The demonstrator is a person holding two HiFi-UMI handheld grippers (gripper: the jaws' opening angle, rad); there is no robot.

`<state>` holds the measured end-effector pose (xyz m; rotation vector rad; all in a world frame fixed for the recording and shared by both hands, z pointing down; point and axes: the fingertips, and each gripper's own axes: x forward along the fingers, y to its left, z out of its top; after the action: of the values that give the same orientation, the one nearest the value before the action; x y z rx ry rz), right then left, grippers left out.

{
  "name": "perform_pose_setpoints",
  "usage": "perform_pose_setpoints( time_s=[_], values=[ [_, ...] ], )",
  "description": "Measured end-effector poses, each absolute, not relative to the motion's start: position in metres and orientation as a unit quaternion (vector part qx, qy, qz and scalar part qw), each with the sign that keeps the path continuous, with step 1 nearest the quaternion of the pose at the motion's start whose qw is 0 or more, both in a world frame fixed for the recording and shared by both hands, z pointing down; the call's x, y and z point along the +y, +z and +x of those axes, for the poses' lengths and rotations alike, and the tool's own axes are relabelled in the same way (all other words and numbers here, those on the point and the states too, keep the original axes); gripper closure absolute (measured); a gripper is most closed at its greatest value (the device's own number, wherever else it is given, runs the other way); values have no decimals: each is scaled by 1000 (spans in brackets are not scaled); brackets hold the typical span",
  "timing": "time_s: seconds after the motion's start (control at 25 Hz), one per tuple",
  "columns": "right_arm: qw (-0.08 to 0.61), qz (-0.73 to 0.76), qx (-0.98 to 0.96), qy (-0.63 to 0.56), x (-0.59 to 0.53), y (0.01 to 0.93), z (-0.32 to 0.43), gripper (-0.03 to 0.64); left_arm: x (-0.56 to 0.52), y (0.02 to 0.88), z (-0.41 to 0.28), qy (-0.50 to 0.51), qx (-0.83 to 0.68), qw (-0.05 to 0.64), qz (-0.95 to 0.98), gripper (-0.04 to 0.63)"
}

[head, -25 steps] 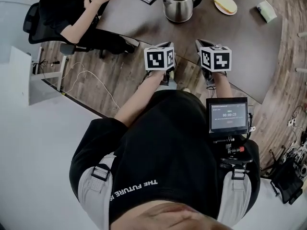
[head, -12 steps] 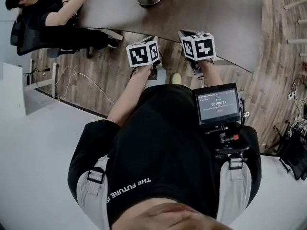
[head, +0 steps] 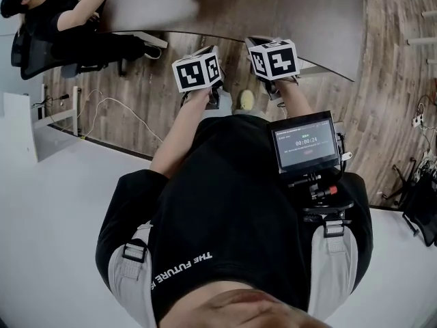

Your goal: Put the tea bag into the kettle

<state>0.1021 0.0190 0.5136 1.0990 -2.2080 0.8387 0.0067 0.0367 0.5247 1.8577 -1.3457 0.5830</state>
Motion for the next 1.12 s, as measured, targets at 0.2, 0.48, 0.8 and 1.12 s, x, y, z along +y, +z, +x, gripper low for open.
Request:
perform_pose_setpoints(
  time_s=[0.2, 0.48, 0.8, 1.12],
  values=[
    [259, 418, -812, 314, 20, 513, 107, 609, 36, 527, 12, 237, -517, 375, 732, 595],
    [258, 429, -802, 326, 22, 519, 112, 609, 30, 523, 22, 243, -502, 371, 742, 595],
    [262, 441, -796, 322, 21, 514, 115, 609, 23, 517, 31, 242, -489, 369, 752, 595],
    [264, 447, -791, 324, 20, 512, 118, 609, 18, 515, 34, 238, -483, 372, 756, 595]
  ],
)
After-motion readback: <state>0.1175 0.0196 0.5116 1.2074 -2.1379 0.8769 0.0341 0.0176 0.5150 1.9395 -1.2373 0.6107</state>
